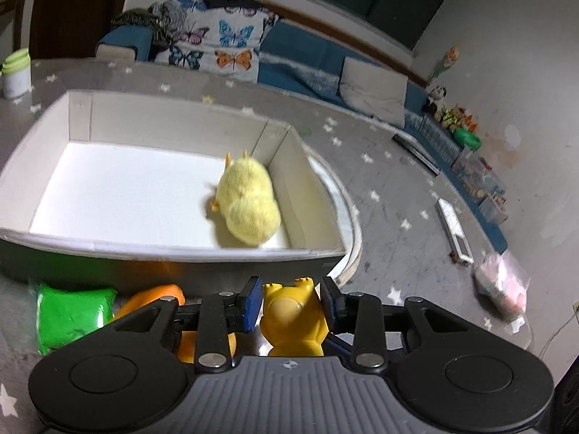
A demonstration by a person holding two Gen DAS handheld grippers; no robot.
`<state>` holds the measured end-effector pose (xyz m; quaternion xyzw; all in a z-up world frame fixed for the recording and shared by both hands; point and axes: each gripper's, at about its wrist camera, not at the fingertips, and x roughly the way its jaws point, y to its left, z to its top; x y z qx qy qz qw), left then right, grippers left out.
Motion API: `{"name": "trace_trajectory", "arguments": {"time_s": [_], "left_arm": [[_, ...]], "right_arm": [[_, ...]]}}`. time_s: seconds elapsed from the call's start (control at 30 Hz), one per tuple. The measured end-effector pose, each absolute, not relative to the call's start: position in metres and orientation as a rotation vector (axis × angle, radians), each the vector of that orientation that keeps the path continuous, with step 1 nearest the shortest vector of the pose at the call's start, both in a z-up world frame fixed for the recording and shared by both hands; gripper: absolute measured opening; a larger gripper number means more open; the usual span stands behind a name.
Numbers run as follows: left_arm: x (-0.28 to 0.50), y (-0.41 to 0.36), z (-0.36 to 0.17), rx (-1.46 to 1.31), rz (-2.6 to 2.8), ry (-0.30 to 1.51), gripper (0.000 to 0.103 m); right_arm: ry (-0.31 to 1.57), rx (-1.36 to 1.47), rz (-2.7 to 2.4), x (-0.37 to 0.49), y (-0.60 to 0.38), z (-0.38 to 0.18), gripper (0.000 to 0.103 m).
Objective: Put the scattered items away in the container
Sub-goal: 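Carry the rubber duck with the left tool into the white box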
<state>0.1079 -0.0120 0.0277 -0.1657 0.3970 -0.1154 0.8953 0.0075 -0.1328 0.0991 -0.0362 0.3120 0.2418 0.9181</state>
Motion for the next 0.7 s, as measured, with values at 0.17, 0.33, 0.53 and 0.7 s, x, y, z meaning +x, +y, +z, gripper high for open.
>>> {"name": "trace_trajectory", "arguments": {"time_s": [0.17,0.33,0.53,0.7], "left_arm": [[0.112,-0.007,0.047,-0.357,-0.237,0.766,0.038],[0.128,-0.001,0.061,-0.366,-0.223,0.726,0.038],[0.153,0.012,0.061,-0.384,-0.187,0.711,0.038],[0.173,0.026,0.052,-0.407,-0.155,0.729,0.037]], "right_arm": [[0.585,-0.097,0.507,0.009,-0.129,0.117,0.04],[0.536,-0.116,0.517,0.025,-0.121,0.131,0.04],[0.539,-0.097,0.543,0.058,-0.11,0.138,0.04],[0.562,-0.108,0.571,0.083,-0.098,0.134,0.04]]}}
